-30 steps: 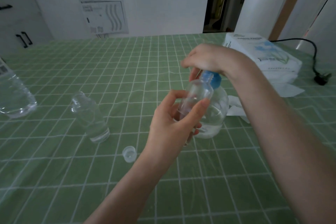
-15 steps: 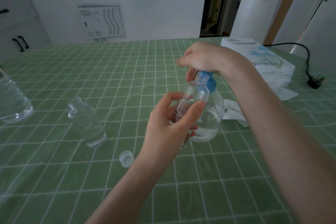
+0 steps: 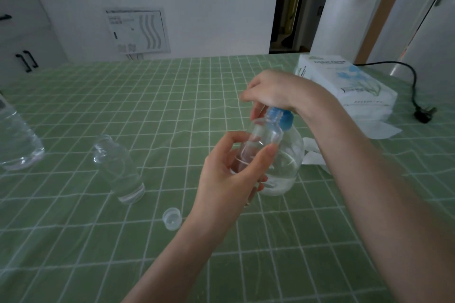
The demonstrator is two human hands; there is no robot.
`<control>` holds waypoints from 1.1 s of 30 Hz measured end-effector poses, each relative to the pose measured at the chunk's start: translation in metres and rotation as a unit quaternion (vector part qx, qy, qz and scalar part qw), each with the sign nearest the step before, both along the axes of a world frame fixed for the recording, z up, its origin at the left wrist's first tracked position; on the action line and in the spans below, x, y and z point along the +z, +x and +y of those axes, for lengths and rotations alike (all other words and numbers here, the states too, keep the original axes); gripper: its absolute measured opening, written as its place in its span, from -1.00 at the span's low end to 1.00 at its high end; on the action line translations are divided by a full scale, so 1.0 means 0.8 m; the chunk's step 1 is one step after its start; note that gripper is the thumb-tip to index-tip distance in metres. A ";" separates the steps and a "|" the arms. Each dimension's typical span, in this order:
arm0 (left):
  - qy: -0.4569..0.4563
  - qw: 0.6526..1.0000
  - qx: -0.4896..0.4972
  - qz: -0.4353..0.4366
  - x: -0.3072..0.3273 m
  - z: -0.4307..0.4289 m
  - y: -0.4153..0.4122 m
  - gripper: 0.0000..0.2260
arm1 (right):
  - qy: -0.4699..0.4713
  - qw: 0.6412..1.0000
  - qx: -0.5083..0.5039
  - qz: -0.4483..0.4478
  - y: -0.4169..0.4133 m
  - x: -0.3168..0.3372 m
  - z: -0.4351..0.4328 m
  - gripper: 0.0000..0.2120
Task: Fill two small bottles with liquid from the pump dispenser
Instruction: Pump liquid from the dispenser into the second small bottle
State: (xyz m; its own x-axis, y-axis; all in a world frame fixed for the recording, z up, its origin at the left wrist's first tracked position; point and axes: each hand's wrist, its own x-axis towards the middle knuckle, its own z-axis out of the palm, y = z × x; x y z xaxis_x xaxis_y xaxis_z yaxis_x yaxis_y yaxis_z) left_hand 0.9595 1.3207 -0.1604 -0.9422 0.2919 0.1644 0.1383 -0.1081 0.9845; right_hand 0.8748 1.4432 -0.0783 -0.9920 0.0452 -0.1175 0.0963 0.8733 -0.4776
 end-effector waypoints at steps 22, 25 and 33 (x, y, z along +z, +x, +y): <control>0.004 1.000 -0.009 -0.008 -0.001 -0.001 0.000 -0.68 | 0.014 1.000 -0.005 -0.018 0.001 0.001 -0.001 -0.59; 0.005 1.000 -0.006 -0.007 -0.001 -0.001 -0.002 -0.68 | 0.003 1.000 -0.004 -0.010 0.001 0.002 -0.001 -0.61; 0.010 1.000 -0.008 -0.008 0.004 -0.001 -0.002 -0.69 | 0.007 1.000 -0.003 0.016 0.005 0.014 -0.001 -0.65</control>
State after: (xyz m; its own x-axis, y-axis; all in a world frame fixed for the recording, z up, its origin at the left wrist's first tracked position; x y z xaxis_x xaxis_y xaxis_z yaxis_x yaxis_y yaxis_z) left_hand 0.9583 1.3201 -0.1571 -0.9397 0.3043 0.1559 0.1215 -0.1291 0.9842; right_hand 0.8787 1.4425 -0.0671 -0.9949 0.0532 -0.0859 0.0875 0.8792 -0.4683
